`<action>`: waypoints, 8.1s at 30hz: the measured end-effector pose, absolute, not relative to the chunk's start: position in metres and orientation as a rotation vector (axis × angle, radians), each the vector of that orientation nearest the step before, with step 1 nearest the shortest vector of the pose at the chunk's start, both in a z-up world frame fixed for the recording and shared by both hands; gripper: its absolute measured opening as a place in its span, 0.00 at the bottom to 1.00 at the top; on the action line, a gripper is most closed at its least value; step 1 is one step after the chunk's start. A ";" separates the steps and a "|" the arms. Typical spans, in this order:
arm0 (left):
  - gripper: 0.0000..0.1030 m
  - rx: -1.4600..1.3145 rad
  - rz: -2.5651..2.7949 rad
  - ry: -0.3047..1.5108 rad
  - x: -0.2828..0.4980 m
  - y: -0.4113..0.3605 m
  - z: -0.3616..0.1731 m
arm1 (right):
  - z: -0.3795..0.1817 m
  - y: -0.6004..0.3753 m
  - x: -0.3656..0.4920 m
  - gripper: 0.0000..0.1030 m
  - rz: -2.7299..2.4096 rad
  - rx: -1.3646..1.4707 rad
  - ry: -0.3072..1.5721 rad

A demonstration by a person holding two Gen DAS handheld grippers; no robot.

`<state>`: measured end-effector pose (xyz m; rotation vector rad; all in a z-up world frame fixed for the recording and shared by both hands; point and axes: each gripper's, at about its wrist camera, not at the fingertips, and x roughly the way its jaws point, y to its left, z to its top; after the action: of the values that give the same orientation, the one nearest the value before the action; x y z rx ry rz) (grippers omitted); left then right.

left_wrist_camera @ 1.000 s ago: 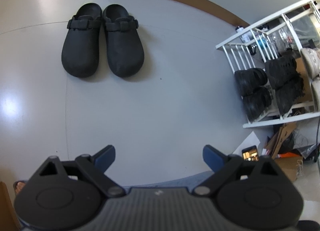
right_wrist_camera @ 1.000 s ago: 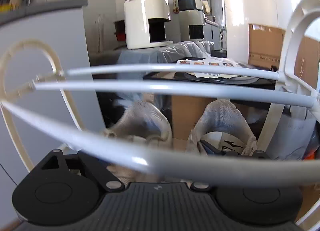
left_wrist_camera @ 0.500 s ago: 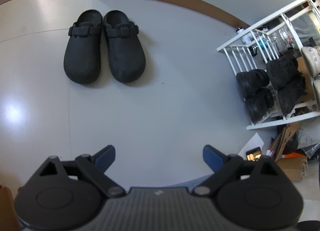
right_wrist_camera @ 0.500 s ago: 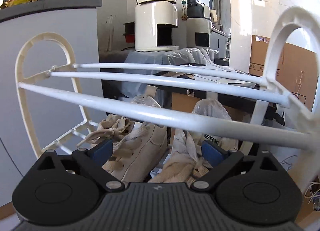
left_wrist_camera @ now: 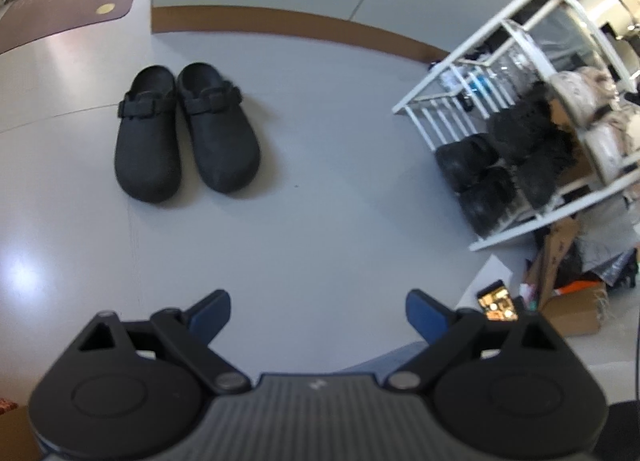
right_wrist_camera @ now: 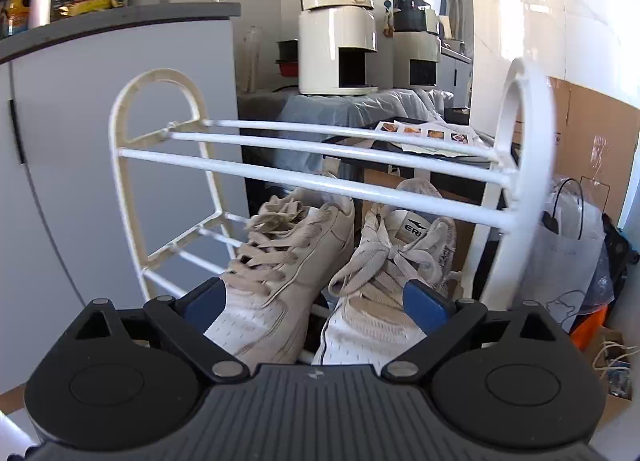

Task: Organize scattered shoes
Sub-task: 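Withdraw the right tool from the rack, then move the right tool toward the black clogs on the floor, then lower the right tool into the black clogs and close on both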

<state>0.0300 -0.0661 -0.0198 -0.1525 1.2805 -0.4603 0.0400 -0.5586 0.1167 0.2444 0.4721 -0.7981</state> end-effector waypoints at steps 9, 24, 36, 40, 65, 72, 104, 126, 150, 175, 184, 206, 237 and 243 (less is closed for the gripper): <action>0.93 -0.170 -0.542 1.202 0.009 -0.060 0.017 | 0.144 -0.525 0.007 0.95 -0.791 0.274 0.514; 0.93 -0.102 -0.555 1.111 -0.003 -0.053 0.042 | 0.163 -0.459 -0.061 0.95 -0.724 0.391 0.574; 0.94 -0.100 -0.536 1.081 -0.014 -0.046 0.049 | 0.186 -0.406 -0.103 0.96 -0.641 0.413 0.584; 0.94 -0.081 -0.544 1.069 -0.020 -0.047 0.053 | 0.192 -0.395 -0.113 0.97 -0.626 0.409 0.584; 0.94 -0.134 -0.426 1.005 0.022 -0.003 0.075 | 0.114 -0.349 -0.059 0.97 -0.330 0.373 0.716; 0.94 -0.162 -0.347 1.005 0.047 0.012 0.072 | 0.070 -0.316 -0.026 0.96 -0.179 0.311 0.773; 0.94 -0.271 -0.187 1.125 0.113 0.052 0.027 | 0.040 -0.194 0.082 0.95 0.162 0.336 0.922; 0.93 -0.278 -0.227 1.168 0.155 0.054 0.019 | -0.004 -0.195 0.140 0.85 0.141 0.385 1.021; 0.93 -0.433 -0.023 1.129 0.177 0.126 0.012 | -0.154 -0.112 0.308 0.78 0.192 0.237 1.207; 0.89 -0.462 0.027 1.130 0.170 0.146 0.014 | -0.235 -0.076 0.351 0.49 0.140 0.137 1.296; 0.88 -0.403 -0.021 1.149 0.171 0.133 0.012 | -0.231 -0.081 0.346 0.23 0.172 0.051 1.350; 0.88 -0.274 -0.181 1.157 0.153 0.087 0.014 | -0.227 -0.128 0.233 0.19 0.167 0.037 1.444; 0.89 -0.079 -0.301 1.250 0.133 0.048 -0.015 | -0.251 -0.167 0.195 0.67 0.045 0.343 1.590; 0.89 -0.089 -0.308 1.235 0.134 0.047 -0.008 | -0.260 -0.162 0.197 0.42 0.012 0.252 1.654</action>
<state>0.1338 0.0472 -0.0081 -0.0889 1.2345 -0.3076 0.1971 -0.1621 -0.2599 0.2525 1.6540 0.0115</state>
